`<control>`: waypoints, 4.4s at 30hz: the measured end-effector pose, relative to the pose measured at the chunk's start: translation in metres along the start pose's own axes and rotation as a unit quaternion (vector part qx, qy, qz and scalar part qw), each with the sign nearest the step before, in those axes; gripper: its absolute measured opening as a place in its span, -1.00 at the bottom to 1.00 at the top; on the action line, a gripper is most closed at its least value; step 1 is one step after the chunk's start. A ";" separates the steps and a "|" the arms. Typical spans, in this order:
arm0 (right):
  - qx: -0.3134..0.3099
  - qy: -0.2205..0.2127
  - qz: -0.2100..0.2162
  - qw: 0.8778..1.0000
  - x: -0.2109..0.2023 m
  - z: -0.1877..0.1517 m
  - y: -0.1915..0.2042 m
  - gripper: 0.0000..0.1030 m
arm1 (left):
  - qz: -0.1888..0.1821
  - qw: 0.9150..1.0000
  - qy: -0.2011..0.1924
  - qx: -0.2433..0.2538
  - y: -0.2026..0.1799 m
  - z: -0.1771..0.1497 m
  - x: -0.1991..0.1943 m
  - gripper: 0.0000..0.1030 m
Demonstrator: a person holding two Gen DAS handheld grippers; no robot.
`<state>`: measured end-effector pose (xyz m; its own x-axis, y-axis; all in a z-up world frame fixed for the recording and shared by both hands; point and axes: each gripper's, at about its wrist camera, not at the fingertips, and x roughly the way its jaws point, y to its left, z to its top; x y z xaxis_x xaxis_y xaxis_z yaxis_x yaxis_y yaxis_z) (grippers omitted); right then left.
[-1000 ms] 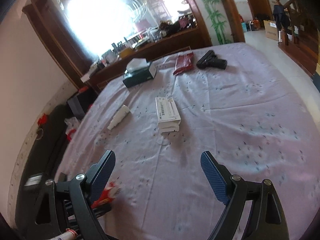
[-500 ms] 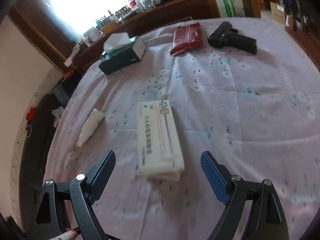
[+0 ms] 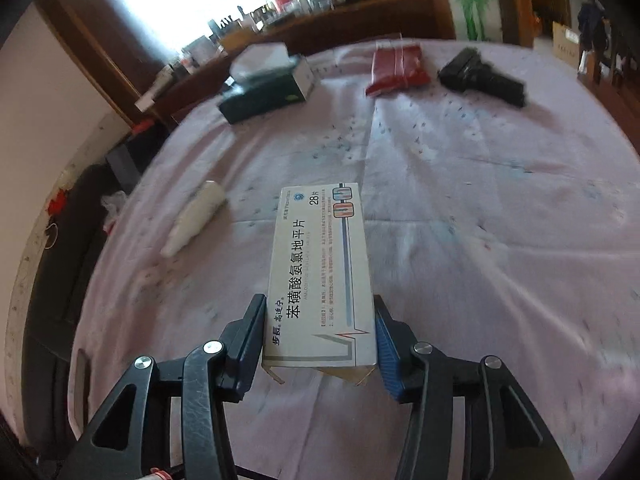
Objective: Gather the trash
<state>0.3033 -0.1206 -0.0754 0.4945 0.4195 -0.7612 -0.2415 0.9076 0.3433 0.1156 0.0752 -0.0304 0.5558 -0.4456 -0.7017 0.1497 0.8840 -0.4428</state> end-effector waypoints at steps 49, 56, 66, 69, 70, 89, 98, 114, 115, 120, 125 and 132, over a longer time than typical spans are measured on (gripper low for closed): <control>0.107 -0.390 -0.157 0.901 -0.451 -0.271 -0.028 0.05 | -0.162 0.960 -0.083 0.214 -0.277 -0.052 -0.093 -0.62; 0.134 -0.413 -0.177 0.883 -0.472 -0.285 -0.043 0.07 | -0.179 0.949 -0.094 0.242 -0.304 -0.053 -0.100 -0.62; 0.155 -0.416 -0.181 0.878 -0.484 -0.291 -0.059 -0.71 | -0.196 0.941 -0.093 0.259 -0.329 -0.052 -0.090 -0.62; 0.145 -0.420 -0.176 0.879 -0.480 -0.288 -0.065 -0.81 | -0.183 0.942 -0.095 0.263 -0.326 -0.055 -0.083 -0.62; 0.139 -0.418 -0.177 0.880 -0.472 -0.284 -0.074 -0.82 | -0.176 0.946 -0.089 0.259 -0.321 -0.055 -0.075 -0.62; 0.166 -0.355 -0.134 0.910 -0.448 -0.328 -0.104 0.30 | -0.169 0.955 -0.021 0.241 -0.306 -0.074 -0.031 -0.62; 0.179 -0.388 -0.135 0.894 -0.470 -0.339 -0.112 0.37 | -0.200 0.936 -0.014 0.289 -0.372 -0.077 -0.011 -0.62; 0.250 -0.383 -0.154 0.876 -0.471 -0.345 -0.180 0.45 | -0.218 0.926 0.078 0.299 -0.477 -0.058 0.142 -0.62; 0.255 -0.382 -0.154 0.875 -0.471 -0.346 -0.185 0.45 | -0.216 0.926 0.083 0.297 -0.480 -0.057 0.151 -0.62; 0.275 -0.376 -0.161 0.870 -0.468 -0.344 -0.206 0.46 | -0.196 0.932 0.101 0.287 -0.491 -0.057 0.191 -0.51; 0.281 -0.369 -0.159 0.872 -0.464 -0.340 -0.214 0.46 | -0.182 0.939 0.104 0.271 -0.481 -0.054 0.210 -0.04; 0.269 -0.362 -0.145 0.881 -0.456 -0.329 -0.208 0.46 | -0.168 0.946 0.062 0.270 -0.421 -0.043 0.153 0.37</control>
<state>-0.1468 -0.5055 0.0196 0.9199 -0.1087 -0.3768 0.3170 0.7717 0.5513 0.1024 -0.3709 0.0245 0.3078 -0.6981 -0.6464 0.7153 0.6178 -0.3266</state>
